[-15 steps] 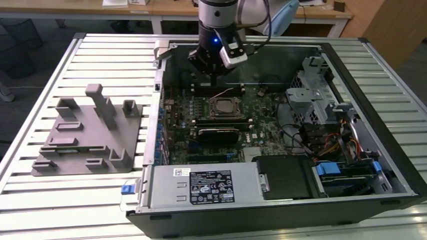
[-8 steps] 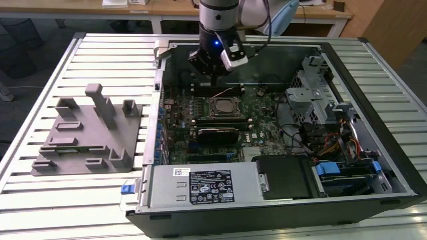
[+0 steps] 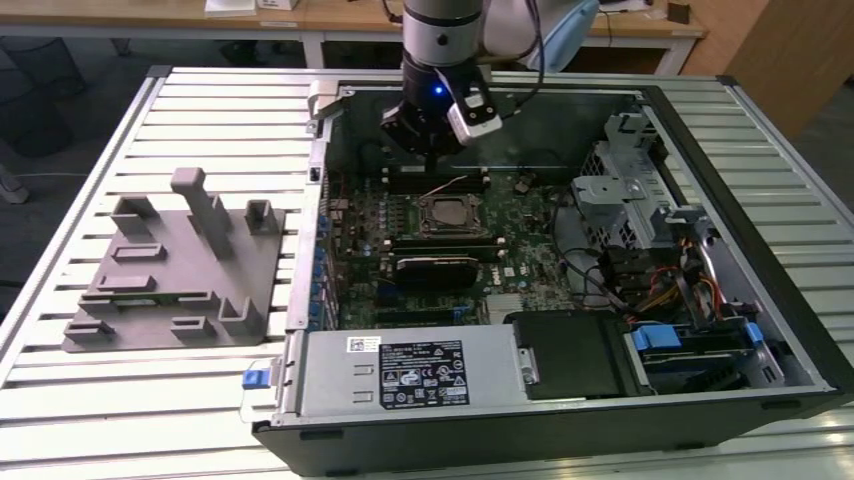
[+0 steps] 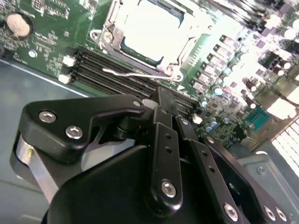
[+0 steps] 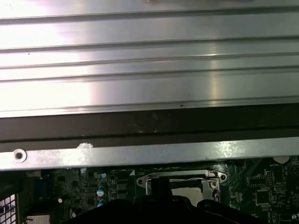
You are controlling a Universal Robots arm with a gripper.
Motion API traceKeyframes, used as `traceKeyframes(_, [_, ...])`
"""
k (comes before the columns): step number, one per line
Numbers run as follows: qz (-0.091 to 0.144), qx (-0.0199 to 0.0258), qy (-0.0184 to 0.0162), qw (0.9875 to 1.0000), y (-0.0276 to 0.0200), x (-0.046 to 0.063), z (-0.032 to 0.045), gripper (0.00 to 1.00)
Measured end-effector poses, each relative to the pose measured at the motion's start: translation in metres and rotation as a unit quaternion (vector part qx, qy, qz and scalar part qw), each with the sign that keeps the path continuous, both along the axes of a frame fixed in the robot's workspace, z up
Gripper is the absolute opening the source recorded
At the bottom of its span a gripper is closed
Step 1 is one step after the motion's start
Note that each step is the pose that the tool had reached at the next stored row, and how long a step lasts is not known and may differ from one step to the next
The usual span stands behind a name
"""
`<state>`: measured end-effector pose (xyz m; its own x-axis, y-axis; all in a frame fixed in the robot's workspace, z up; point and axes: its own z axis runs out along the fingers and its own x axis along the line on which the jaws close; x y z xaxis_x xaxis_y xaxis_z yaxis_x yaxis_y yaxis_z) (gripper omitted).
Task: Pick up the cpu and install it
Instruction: 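Install the second cpu locking lever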
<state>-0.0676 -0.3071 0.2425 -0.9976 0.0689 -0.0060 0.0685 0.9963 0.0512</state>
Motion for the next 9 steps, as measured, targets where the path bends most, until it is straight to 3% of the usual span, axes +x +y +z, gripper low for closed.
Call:
traceKeyframes(3, [0.0, -0.0022, 0.0, 1.0, 0.0009, 0.0038, -0.0019, 0.11])
traceKeyframes(5, [0.0, -0.0065, 0.0, 1.0, 0.0021, 0.0054, -0.003, 0.11])
traceKeyframes(9, [0.0, -0.0252, -0.0003, 0.9997, 0.0052, 0.0065, -0.0047, 0.11])
